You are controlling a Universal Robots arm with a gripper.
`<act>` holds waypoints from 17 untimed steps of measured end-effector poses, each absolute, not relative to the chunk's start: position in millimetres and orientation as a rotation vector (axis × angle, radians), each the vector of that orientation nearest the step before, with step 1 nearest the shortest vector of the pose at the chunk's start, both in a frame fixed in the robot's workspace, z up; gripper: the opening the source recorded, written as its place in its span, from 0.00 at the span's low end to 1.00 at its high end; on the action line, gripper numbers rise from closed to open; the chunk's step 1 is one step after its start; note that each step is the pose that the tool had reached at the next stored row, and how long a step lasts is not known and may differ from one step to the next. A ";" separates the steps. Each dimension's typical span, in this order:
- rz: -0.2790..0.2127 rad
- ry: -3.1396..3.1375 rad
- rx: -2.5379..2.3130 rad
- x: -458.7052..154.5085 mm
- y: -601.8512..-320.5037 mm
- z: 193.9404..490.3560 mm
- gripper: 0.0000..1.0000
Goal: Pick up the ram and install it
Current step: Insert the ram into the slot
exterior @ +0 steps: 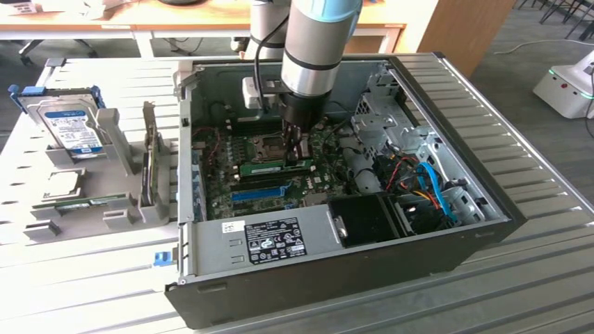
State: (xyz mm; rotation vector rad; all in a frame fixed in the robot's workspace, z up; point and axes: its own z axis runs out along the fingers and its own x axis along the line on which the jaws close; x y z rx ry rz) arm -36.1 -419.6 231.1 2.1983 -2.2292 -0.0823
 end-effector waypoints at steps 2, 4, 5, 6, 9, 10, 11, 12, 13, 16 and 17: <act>-0.082 -2.229 2.198 -36.1 -419.5 230.8 0.12; -0.082 -2.229 2.198 -36.1 -419.5 230.4 0.12; -0.082 -2.229 2.198 -36.1 -419.5 230.4 0.12; -0.082 -2.229 2.198 -36.1 -419.6 230.3 0.12; -0.082 -2.229 2.198 -36.1 -419.6 230.2 0.12; -0.082 -2.229 2.198 -36.1 -419.6 230.1 0.12; -0.082 -2.229 2.198 -36.1 -419.6 230.1 0.12; -0.082 -2.229 2.198 -36.1 -419.6 230.1 0.12; -0.082 -2.229 2.198 -36.1 -419.6 230.1 0.12; -0.082 -2.229 2.198 -36.1 -419.5 230.2 0.12; -0.082 -2.229 2.198 -36.1 -419.5 230.9 0.12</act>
